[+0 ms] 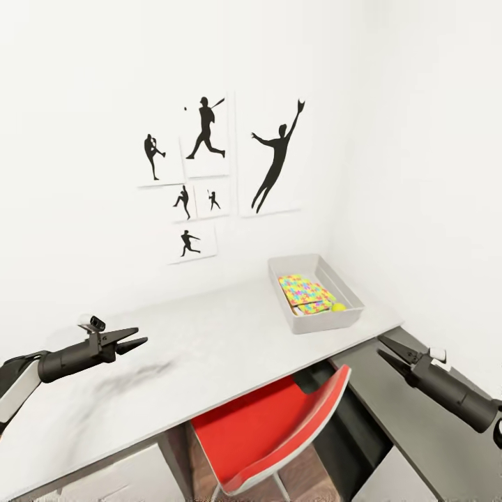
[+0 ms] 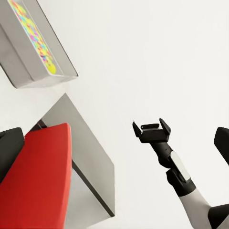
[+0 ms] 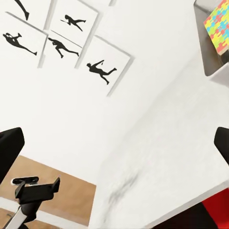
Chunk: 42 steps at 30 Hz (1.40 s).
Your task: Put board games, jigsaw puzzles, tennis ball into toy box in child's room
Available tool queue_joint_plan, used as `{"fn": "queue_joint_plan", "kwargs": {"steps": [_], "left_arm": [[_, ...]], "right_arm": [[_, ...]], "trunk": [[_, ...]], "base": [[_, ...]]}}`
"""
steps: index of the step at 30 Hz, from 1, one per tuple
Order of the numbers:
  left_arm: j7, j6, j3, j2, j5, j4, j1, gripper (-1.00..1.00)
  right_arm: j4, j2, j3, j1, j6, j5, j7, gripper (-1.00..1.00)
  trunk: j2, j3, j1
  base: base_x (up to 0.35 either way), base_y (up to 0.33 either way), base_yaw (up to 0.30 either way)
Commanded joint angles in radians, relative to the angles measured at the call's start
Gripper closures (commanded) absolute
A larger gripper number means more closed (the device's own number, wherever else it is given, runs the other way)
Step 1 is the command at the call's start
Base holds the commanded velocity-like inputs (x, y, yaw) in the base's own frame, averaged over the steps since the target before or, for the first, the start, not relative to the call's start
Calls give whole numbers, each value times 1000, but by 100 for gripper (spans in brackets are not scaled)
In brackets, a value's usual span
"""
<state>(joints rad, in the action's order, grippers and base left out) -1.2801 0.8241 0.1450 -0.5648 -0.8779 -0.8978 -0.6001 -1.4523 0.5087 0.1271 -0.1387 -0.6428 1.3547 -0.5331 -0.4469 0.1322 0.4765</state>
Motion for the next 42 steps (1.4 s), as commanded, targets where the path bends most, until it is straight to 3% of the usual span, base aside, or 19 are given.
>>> {"fn": "queue_joint_plan", "kwargs": {"steps": [1,9,42], "left_arm": [[-1,9,4,-1,-7,0,-1,-100],[-1,9,4,-1,-7,0,-1,-100],[-1,9,4,-2,-7,0,-1,-100]], "right_arm": [[0,0,1,-1,-7,6,1,-100],[1,-1,0,-1,-7,6,0,-100],[36,-1,2,-1,-8,7,-3,-100]], "trunk": [[-2,2,0],[-2,-2,0],[-2,-37,0]], "base": [[-99,0,0],[-194,85,-100],[-249,187,-224]]}}
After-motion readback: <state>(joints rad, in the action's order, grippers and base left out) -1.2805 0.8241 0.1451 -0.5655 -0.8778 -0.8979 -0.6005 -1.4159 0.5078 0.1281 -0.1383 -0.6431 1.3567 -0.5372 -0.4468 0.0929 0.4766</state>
